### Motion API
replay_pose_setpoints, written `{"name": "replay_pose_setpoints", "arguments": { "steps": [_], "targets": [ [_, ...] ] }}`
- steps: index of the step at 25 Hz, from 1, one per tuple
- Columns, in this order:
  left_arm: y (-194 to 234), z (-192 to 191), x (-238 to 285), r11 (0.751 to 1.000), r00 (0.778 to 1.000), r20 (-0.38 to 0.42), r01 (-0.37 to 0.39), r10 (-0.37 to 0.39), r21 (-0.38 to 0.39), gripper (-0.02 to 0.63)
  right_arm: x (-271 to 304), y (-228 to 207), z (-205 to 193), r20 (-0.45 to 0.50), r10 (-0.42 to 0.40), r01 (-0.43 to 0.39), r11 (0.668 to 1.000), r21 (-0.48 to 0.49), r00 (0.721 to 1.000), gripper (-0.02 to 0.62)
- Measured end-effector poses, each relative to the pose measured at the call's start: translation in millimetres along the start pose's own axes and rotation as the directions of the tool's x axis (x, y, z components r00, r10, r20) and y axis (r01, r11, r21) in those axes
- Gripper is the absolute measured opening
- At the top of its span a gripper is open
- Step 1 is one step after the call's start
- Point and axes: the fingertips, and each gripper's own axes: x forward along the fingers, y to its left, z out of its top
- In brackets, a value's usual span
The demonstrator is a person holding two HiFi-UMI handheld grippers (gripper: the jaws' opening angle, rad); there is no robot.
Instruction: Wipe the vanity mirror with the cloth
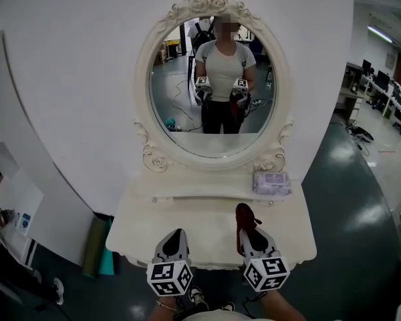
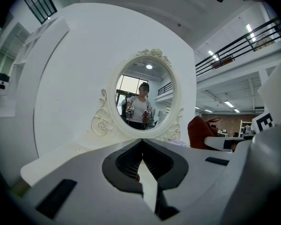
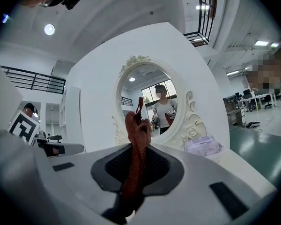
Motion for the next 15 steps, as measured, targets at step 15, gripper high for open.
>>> {"name": "replay_pose_setpoints", "arguments": {
  "steps": [15],
  "targets": [
    [20, 0, 2, 0.999, 0.999, 0.000, -0.045, 0.045, -0.012, 0.011, 14, 5, -9, -0.033, 0.007, -0.007, 1.000, 0.009, 0.999, 0.061]
  ]
}}
